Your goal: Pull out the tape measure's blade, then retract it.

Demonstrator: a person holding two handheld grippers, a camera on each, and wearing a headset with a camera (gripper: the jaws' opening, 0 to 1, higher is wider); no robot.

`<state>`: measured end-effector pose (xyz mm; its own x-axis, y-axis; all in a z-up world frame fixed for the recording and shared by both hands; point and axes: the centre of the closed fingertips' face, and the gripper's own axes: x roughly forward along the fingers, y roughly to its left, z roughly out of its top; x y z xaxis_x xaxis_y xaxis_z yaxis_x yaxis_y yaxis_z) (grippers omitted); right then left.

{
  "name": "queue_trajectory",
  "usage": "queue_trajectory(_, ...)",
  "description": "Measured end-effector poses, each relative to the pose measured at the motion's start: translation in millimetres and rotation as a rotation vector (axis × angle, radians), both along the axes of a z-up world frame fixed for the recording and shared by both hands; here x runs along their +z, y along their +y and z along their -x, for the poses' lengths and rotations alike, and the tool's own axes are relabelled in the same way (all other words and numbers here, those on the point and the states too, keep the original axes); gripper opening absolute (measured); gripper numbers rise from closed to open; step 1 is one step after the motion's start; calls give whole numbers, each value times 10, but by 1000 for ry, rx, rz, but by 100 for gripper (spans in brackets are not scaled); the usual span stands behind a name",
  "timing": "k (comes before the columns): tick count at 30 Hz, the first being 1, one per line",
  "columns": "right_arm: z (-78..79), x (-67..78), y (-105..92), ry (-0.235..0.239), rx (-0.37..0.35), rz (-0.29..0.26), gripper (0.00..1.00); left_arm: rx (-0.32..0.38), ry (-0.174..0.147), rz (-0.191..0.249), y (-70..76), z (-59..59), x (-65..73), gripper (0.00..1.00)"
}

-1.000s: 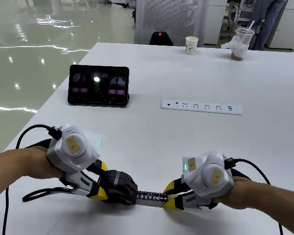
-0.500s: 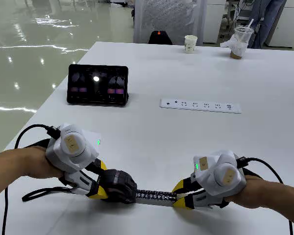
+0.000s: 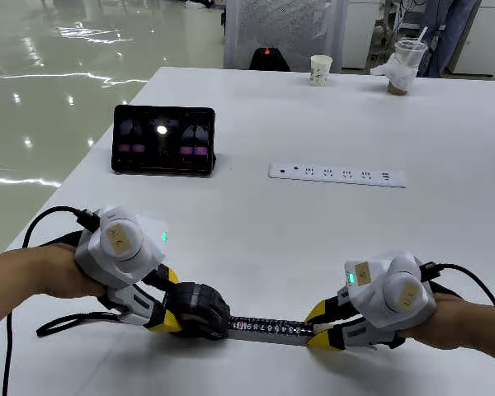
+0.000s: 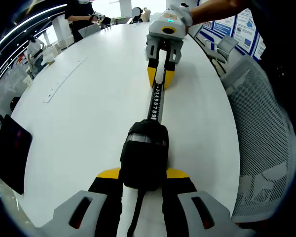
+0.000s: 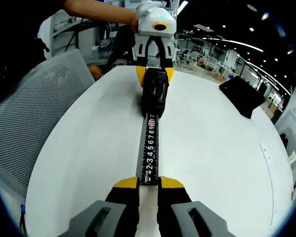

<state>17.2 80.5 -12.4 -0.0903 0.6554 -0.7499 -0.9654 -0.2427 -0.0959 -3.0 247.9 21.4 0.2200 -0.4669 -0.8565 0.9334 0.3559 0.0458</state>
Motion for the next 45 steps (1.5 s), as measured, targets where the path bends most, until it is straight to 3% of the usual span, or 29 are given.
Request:
queue_trajectory(30, -104, 4, -695, -17, -35, 75, 10, 0, 2, -1, 18, -31, -18, 25)
queue_trajectory(45, -136, 7, -966, -18, -57, 109, 10, -1, 1, -3, -19, 17, 18, 25)
